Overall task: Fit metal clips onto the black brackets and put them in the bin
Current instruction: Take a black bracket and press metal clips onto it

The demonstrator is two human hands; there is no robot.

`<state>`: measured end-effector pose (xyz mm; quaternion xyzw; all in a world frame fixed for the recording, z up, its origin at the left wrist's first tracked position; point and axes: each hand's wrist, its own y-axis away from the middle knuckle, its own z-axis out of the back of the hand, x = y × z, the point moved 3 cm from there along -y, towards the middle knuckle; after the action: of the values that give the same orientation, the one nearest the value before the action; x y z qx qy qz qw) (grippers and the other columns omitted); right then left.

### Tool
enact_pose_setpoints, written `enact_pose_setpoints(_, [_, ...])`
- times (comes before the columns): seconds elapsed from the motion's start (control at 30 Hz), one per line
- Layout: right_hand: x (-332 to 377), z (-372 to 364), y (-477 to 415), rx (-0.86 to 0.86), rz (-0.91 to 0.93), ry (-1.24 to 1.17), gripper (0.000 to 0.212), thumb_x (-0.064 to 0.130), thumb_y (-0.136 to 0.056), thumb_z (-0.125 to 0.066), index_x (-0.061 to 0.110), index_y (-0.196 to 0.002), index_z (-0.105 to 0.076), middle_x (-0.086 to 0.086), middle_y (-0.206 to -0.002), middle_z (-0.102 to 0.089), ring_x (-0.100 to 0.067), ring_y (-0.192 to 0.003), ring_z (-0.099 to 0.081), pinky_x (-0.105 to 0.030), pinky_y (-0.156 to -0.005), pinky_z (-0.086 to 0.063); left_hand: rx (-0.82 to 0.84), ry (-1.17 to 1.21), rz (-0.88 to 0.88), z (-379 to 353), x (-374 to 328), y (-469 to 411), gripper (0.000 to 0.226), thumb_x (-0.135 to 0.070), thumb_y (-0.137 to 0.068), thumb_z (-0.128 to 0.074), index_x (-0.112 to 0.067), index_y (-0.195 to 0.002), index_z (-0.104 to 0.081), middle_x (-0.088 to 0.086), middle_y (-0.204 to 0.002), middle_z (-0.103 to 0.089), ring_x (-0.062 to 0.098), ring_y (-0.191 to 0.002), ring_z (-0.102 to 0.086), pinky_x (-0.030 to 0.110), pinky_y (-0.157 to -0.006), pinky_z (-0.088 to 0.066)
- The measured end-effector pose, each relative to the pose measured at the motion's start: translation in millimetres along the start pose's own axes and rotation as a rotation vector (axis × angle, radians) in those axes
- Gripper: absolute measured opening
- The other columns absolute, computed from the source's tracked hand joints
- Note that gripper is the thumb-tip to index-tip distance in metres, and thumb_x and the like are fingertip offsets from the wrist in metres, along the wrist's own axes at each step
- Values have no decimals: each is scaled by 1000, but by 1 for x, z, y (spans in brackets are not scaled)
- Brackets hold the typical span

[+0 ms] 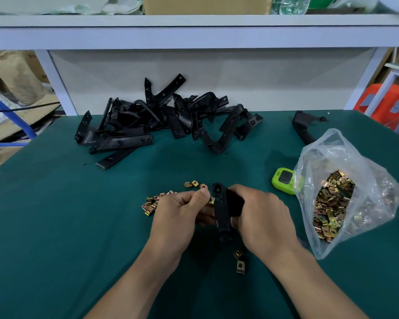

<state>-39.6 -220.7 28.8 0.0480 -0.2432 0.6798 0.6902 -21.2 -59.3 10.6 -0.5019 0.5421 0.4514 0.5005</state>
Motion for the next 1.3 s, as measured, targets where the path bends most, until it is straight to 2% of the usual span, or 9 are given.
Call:
enact_pose_setpoints(0.2, [5,3,3,26,-27,22,35,18,-73,-65,35,-103,-57,8,-68,-58,-26,-64,-50,-36,-59,-39,-112,-66,-31,-1,4,2,34,-32,-101,-62,-22,-75,-81,3,-73,-78,9,-62,-70,19,-57,-52])
enact_pose_setpoints(0.27, [8,4,4,19,-39,53,34,12,-76,-59,34,-103,-57,11,-65,-50,-24,-61,-45,-36,-60,-36,-179,-112,-19,-2,6,5,40,-44,-97,-64,-13,-75,-78,0,-71,-75,13,-60,-62,25,-59,-51])
enact_pose_setpoints(0.33, [11,4,4,5,-52,86,30,11,-82,-58,33,-102,-56,12,-63,-43,-17,-57,-39,-35,-60,-33,-247,-164,-29,-2,7,7,55,-52,-92,-64,-2,-68,-65,0,-61,-57,13,-57,-47,26,-56,-40])
enact_pose_setpoints(0.47, [17,4,5,4,-62,153,23,12,-89,-56,33,-98,-52,10,-64,-39,-12,-52,-32,-35,-55,-28,-284,-346,-111,-1,-5,13,57,-39,-98,-60,-16,-50,-41,-13,-46,-26,7,-45,-23,17,-42,-22])
enact_pose_setpoints(0.57, [19,5,4,0,-71,173,18,17,-90,-57,32,-95,-49,8,-68,-42,-19,-58,-38,-37,-57,-28,-267,-412,-152,-5,-8,18,42,-42,-94,-64,-30,-54,-61,-13,-40,-38,5,-39,-32,13,-40,-26])
enact_pose_setpoints(0.63, [19,6,4,-5,-62,169,13,22,-93,-55,32,-93,-46,7,-72,-47,-22,-63,-41,-37,-58,-29,-231,-410,-151,-10,-10,23,31,-44,-90,-70,-29,-63,-67,-14,-41,-47,2,-39,-36,12,-40,-29])
enact_pose_setpoints(0.8, [21,8,6,-15,-27,164,13,23,-96,-51,34,-94,-43,6,-84,-61,-22,-71,-58,-35,-58,-30,-220,-546,-210,-11,-12,23,40,-45,-85,-71,-16,-61,-60,-3,-52,-58,4,-45,-42,18,-43,-33])
enact_pose_setpoints(0.97, [22,3,7,24,-18,158,15,19,-95,-52,32,-93,-45,6,-86,-62,-23,-79,-63,-36,-58,-30,-228,-682,-239,-13,-12,22,51,-39,-89,-67,-18,-51,-42,-6,-44,-45,13,-43,-34,21,-44,-28])
enact_pose_setpoints(1.3, [14,-3,6,4,29,121,13,17,-90,-54,29,-93,-49,5,-79,-62,-27,-77,-63,-37,-58,-31,-211,-682,-320,-14,-11,20,45,-48,-86,-59,-17,-54,-51,-10,-52,-56,14,-47,-47,19,-45,-33])
